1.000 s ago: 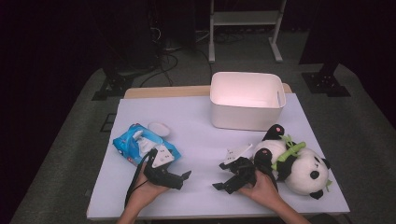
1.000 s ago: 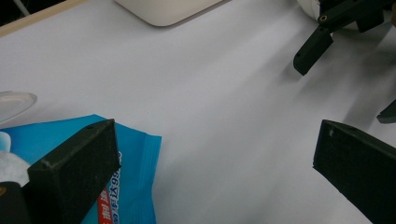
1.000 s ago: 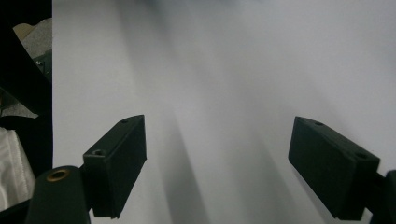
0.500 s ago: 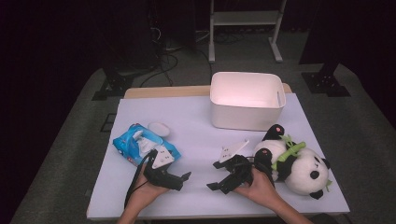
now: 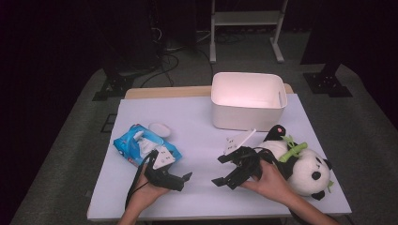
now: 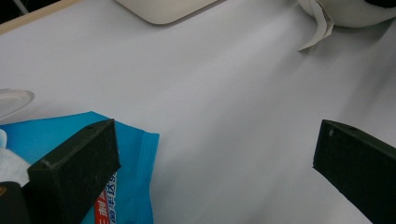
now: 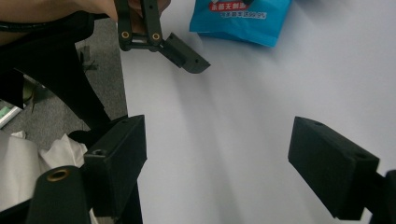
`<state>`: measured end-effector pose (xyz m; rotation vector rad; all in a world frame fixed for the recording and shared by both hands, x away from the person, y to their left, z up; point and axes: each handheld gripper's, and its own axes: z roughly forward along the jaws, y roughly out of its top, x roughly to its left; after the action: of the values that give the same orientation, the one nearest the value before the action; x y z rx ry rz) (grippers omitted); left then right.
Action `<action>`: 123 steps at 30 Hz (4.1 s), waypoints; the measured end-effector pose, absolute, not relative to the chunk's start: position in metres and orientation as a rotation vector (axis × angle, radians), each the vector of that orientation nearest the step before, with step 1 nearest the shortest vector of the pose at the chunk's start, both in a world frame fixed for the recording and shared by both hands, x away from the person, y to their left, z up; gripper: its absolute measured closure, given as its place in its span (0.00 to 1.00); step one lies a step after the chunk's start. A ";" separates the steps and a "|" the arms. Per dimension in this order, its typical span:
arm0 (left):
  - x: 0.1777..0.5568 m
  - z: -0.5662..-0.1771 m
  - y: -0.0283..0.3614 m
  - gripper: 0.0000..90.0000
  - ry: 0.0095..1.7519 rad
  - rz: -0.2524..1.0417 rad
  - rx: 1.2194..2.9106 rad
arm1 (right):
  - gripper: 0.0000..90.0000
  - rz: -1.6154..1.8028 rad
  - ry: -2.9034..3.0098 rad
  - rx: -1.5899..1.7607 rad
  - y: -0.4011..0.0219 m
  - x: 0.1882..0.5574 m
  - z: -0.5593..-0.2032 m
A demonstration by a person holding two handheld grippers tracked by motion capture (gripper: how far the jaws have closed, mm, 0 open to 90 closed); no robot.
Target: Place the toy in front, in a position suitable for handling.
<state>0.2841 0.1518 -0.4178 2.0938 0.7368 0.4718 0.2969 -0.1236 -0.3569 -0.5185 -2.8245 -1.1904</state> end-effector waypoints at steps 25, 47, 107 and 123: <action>0.285 -0.420 0.152 0.00 0.740 0.471 2.104 | 0.19 -1.158 -2.909 -0.584 -0.189 0.316 -0.306; 0.286 -0.421 0.151 0.00 0.742 0.467 2.112 | 0.18 -1.121 -2.925 -0.666 -0.236 0.328 -0.295; 0.287 -0.425 0.147 0.00 0.740 0.453 2.130 | 0.43 -0.995 -2.943 -0.872 -0.341 0.333 -0.324; 0.287 -0.425 0.148 0.00 0.742 0.456 2.131 | 0.84 -0.966 -2.989 -0.742 -0.337 0.322 -0.315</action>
<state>0.2867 0.1479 -0.4254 2.1310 0.7418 0.4559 0.3224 -0.3373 -0.3151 -0.7425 -2.9892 -0.9659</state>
